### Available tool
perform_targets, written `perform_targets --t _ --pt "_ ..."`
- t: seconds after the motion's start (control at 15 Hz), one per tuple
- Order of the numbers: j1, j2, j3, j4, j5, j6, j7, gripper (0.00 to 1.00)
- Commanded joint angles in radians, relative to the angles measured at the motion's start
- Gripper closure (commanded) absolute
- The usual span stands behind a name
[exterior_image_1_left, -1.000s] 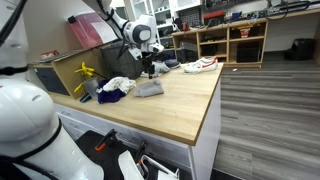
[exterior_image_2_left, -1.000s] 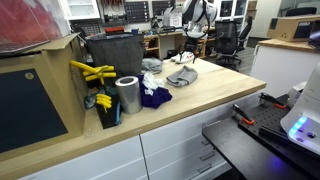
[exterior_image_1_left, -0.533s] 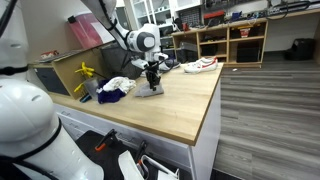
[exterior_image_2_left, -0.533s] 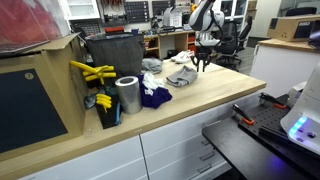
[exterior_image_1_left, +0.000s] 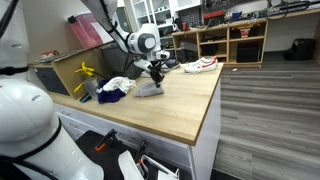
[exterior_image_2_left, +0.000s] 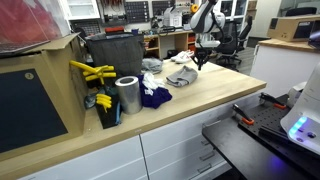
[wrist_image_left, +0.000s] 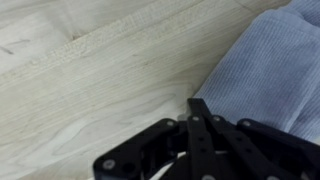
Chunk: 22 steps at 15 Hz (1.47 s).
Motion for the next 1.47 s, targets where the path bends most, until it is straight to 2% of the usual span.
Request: perform_targets --t 0.0,0.27,0.6,1.0,1.4 --pt "0.001 0.017 -0.003 0.001 0.007 0.078 -0.008 1.00" --pt "-0.010 0.048 0.021 0.026 0.063 0.116 -0.013 1.00" --pt "-0.045 0.072 0.082 0.074 0.220 0.083 -0.038 1.00" --pt "-0.010 0.111 0.037 0.113 0.144 0.161 -0.023 1.00" --pt "-0.015 0.148 0.057 0.103 0.144 0.244 -0.037 1.00"
